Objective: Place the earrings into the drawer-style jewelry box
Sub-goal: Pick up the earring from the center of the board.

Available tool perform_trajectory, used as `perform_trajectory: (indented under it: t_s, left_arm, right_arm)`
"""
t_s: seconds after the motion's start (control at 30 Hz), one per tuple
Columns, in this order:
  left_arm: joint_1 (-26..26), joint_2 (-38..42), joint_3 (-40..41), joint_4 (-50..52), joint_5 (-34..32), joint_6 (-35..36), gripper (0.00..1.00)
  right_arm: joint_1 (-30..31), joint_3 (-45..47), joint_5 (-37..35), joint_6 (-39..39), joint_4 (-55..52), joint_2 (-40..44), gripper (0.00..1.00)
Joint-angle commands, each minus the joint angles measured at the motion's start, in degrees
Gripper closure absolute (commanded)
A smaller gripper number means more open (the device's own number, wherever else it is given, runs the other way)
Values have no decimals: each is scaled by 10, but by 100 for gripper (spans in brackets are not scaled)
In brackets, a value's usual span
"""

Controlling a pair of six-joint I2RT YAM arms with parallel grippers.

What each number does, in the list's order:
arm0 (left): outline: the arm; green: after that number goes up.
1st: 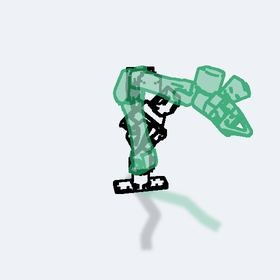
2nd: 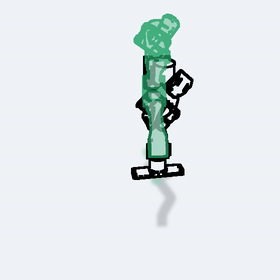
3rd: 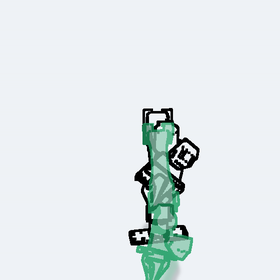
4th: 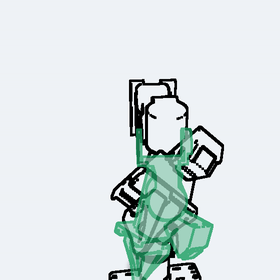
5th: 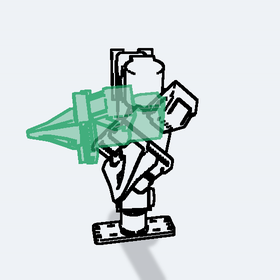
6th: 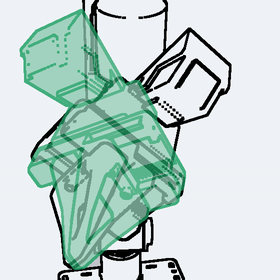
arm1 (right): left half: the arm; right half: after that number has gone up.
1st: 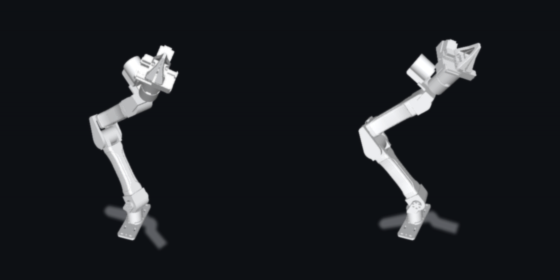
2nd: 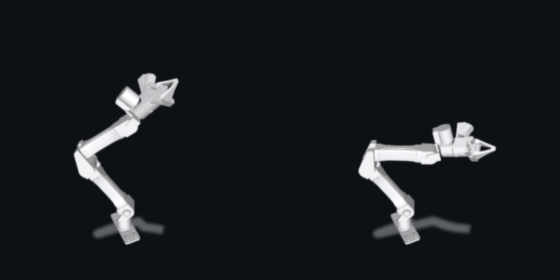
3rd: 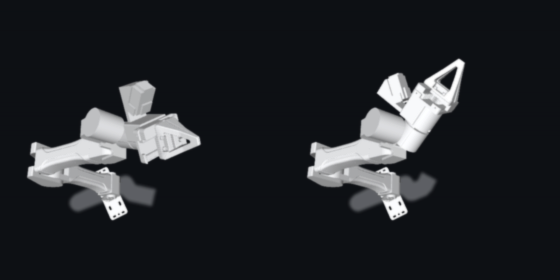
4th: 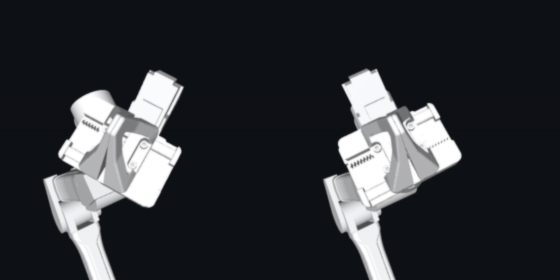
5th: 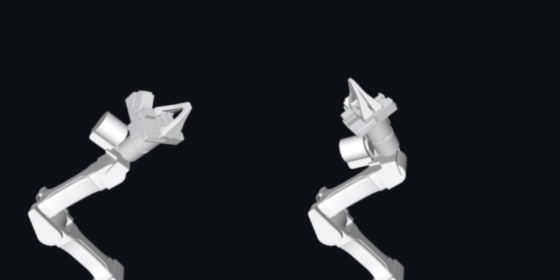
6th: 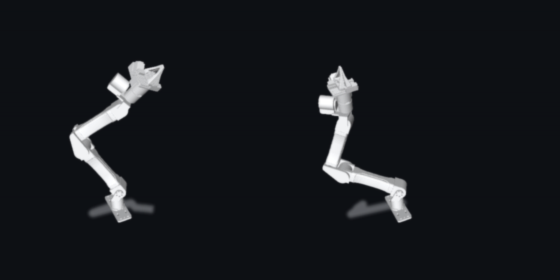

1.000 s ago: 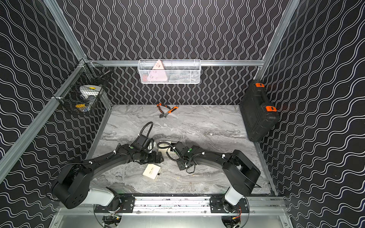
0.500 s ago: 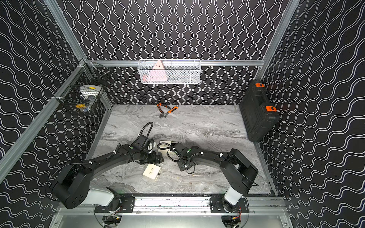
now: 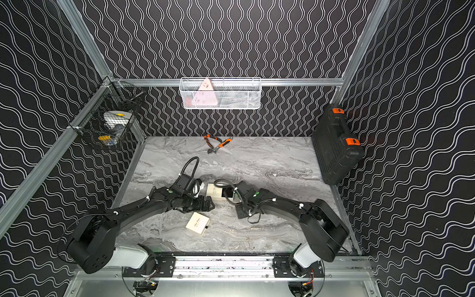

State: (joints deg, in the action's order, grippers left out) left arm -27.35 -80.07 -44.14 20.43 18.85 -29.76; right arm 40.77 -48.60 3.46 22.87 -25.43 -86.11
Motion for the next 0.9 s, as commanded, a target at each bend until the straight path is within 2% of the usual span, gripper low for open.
perform_trajectory:
  t_s: [0.0,0.07,0.17,0.3,0.57,0.7,0.87]
  left_arm:
    - [-6,22,2,-65,29,44,2]
    - [-29,52,13,-103,14,85,2]
    - [-91,111,48,-176,-21,189,2]
    - [-143,144,95,-263,-60,290,1]
    - [-159,101,116,-400,-62,362,6]
    - [-164,64,93,-420,-52,430,12]
    - [-173,38,79,-435,-39,482,19]
  right_arm:
    - [-82,24,212,50,84,29,100]
    - [-132,31,306,76,117,34,100]
    - [-191,43,433,129,184,29,100]
    - [-222,62,528,200,269,25,100]
    - [-234,94,598,289,387,26,100]
    - [-234,103,615,318,431,25,100]
    - [-234,110,623,332,454,26,100]
